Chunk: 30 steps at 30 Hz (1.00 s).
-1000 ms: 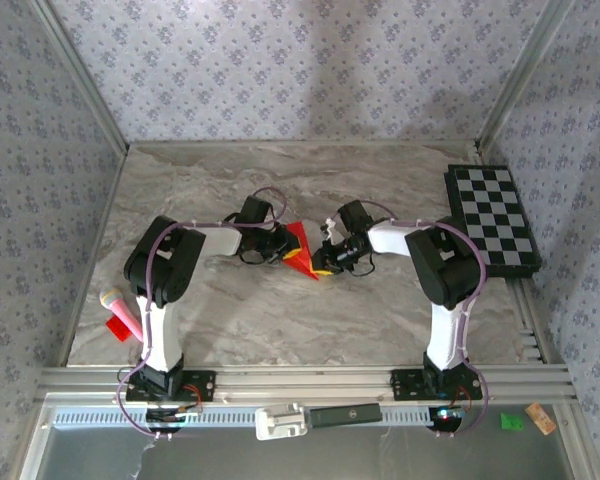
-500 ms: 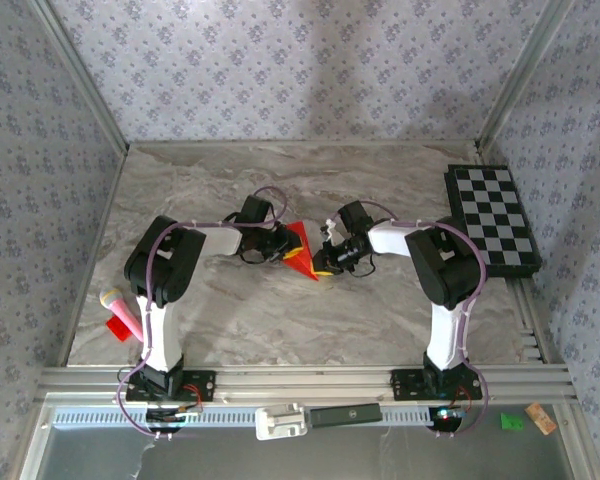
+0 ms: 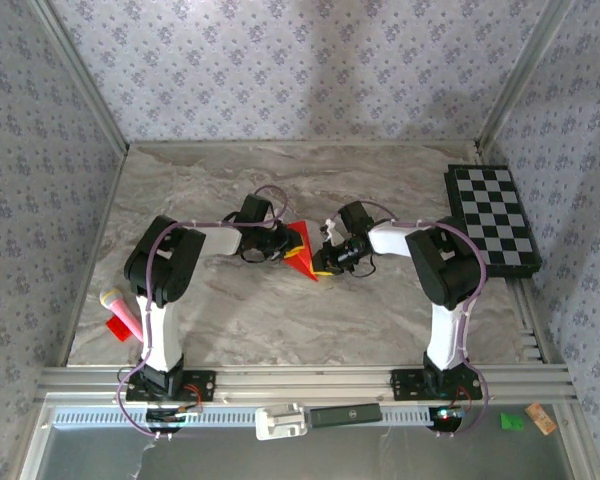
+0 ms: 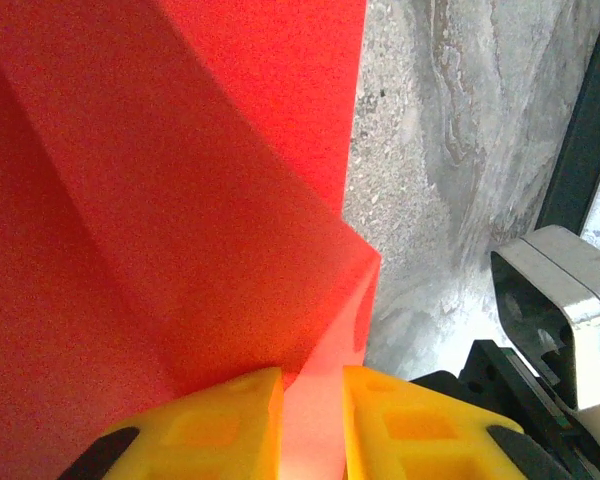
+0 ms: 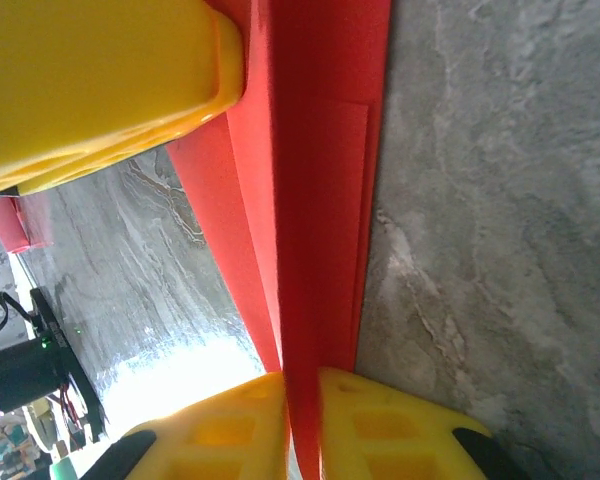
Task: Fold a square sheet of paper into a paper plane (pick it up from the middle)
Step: Fourth fold the wing at the center of the table.
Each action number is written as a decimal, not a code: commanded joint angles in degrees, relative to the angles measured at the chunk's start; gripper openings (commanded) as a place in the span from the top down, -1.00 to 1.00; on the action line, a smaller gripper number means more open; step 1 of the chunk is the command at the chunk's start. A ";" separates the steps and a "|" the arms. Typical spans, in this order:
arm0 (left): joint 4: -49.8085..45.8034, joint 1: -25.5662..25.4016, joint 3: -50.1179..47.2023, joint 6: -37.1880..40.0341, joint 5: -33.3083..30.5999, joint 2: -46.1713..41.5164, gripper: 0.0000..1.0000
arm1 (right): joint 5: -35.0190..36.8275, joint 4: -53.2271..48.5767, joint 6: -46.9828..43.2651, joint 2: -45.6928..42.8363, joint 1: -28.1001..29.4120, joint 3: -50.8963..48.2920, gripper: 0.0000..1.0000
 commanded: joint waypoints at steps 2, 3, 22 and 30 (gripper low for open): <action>1.06 -0.04 2.37 0.62 1.74 0.56 0.56 | 4.98 -3.34 -1.54 1.43 -0.41 -1.47 0.71; 1.06 -0.10 2.47 0.62 1.83 0.65 0.55 | 5.28 -3.54 -1.62 1.51 -0.44 -1.43 0.73; 5.21 0.45 -1.73 0.35 1.83 -4.41 0.55 | 8.19 -3.87 -2.29 1.70 -0.43 -2.13 0.82; 4.05 -0.45 -2.31 2.11 1.61 -4.40 0.57 | 8.40 -4.01 -2.07 1.87 -0.47 -2.05 0.83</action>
